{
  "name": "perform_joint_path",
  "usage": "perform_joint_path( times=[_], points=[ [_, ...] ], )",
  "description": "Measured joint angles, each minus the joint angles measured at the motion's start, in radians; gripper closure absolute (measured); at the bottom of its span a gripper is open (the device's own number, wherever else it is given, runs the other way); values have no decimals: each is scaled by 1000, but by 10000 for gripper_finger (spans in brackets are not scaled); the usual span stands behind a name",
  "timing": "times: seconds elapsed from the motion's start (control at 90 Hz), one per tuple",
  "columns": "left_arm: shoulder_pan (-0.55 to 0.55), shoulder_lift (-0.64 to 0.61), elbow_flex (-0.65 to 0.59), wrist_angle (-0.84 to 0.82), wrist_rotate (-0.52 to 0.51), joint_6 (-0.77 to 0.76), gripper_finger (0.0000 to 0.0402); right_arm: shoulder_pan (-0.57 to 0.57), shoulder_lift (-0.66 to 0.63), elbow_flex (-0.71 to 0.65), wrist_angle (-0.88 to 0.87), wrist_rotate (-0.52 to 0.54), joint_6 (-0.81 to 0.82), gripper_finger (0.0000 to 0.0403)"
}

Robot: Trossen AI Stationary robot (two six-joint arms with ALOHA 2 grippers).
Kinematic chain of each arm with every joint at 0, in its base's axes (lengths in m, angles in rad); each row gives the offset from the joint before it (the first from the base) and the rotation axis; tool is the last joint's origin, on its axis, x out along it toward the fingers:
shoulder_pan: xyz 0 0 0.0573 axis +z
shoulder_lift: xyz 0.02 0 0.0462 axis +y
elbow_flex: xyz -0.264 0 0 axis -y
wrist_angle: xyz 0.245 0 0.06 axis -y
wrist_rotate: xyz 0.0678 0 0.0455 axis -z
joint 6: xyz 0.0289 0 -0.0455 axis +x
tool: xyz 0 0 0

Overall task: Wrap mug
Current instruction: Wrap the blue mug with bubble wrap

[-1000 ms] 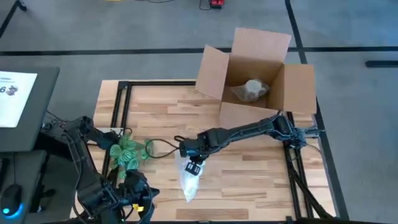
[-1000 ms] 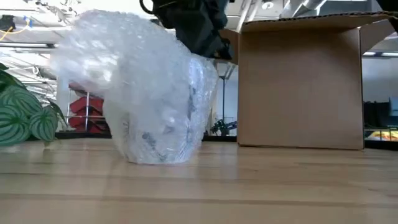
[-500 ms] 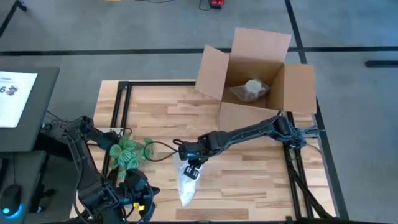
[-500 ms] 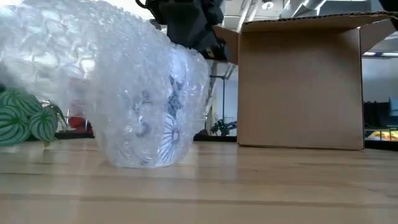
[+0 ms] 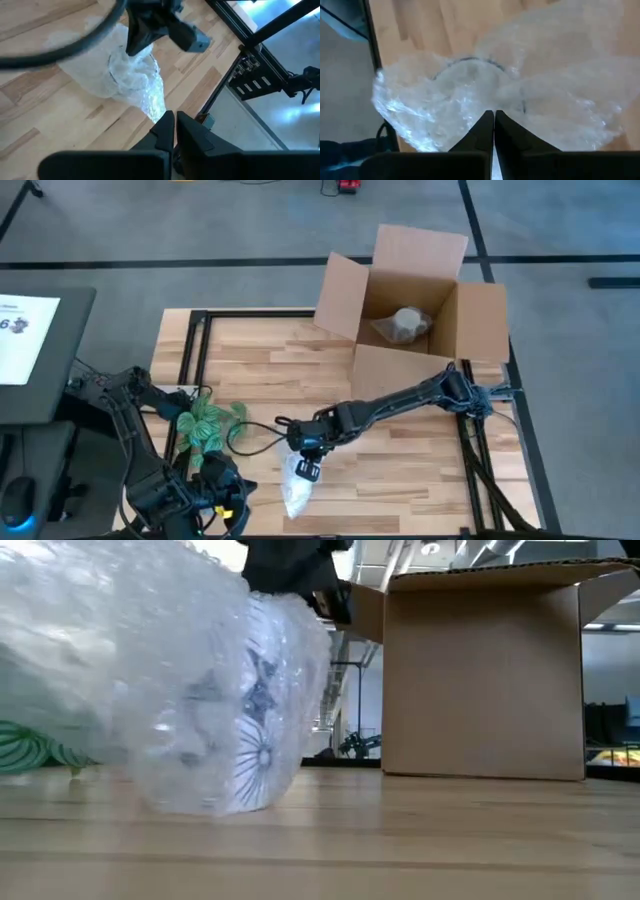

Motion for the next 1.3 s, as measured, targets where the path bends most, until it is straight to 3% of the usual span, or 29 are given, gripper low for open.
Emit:
perform_joint_path(
  times=[0.211,0.378,0.789,1.011,1.3],
  points=[
    [1,0,0,0,0,11,402,0,-9,-121,108,1,14,402],
    [1,0,0,1,0,7,402,-13,-9,-145,99,4,7,403],
    [1,0,0,6,0,5,402,-11,-8,93,-43,-6,-15,403],
    [1,0,0,4,-1,13,402,30,15,101,16,-82,-21,403],
    [1,0,0,2,-1,22,402,35,183,109,21,-102,-8,403]
  ],
)
